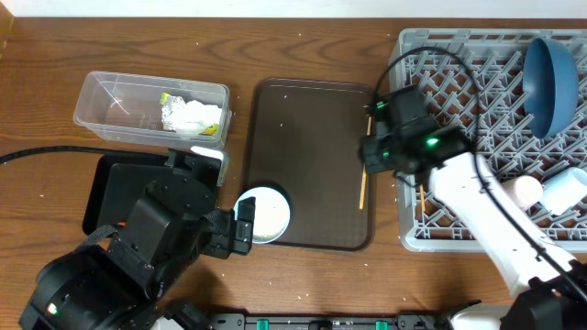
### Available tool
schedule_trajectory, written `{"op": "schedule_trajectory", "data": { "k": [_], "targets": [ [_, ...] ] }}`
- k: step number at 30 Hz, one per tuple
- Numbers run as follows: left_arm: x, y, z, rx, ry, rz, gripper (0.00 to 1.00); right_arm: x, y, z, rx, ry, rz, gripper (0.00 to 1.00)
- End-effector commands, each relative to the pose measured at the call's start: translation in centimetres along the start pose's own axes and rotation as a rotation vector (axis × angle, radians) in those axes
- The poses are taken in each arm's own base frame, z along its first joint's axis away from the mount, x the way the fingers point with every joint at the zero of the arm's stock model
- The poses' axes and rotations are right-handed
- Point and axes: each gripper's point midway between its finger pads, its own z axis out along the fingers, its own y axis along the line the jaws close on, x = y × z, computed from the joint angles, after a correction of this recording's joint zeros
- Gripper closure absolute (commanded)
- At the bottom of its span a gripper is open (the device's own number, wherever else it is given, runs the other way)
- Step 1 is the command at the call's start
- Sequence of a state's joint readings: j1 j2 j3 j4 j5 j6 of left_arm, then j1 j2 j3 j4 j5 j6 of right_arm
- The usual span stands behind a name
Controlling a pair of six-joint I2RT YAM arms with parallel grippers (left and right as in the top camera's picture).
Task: Sort waste into correct bins and load items into the dishwasher rack
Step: 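Lift the chopsticks right and place them in the dish rack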
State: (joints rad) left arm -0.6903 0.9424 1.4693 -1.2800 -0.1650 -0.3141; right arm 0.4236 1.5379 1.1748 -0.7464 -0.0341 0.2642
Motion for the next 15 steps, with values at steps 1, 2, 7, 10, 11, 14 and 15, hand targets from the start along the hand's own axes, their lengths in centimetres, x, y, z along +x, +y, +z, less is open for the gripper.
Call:
{"op": "schedule_trajectory", "data": {
  "k": [1,2,7,10,11,14,15],
  "targets": [
    [-0.2,0.3,-0.2,-0.016,-0.011,-0.006,0.02,0.8,-0.4,1.9,0.151,0.001,0.205,0.67],
    [-0.3,0.3,-0.2,-0.016,-0.011,-0.006,0.02,1.2,-0.5,2.7,0.181,0.009,0.246,0.68],
    [-0.2,0.3,-0.2,-0.016,-0.011,-0.006,0.02,2.7,-0.8,7.7,0.224,0.084,0.304,0.70],
    [-0.2,0.3,-0.2,-0.017,-0.010,-0.005,0.02,3.2,-1.4,10.1,0.234,0.116,0.318,0.71],
    [-0.2,0.3,-0.2,-0.016,-0.011,-0.006,0.02,3.4,-1.7,10.6,0.241,0.123,0.323,0.71],
    [-0.2,0.3,-0.2,-0.017,-0.010,-0.005,0.02,3.6,-2.4,11.7,0.249,0.136,0.347,0.71],
    [-0.2,0.3,-0.2,-0.017,-0.010,-0.005,0.02,3.7,-2.5,11.8,0.246,0.140,0.351,0.73]
  ]
}}
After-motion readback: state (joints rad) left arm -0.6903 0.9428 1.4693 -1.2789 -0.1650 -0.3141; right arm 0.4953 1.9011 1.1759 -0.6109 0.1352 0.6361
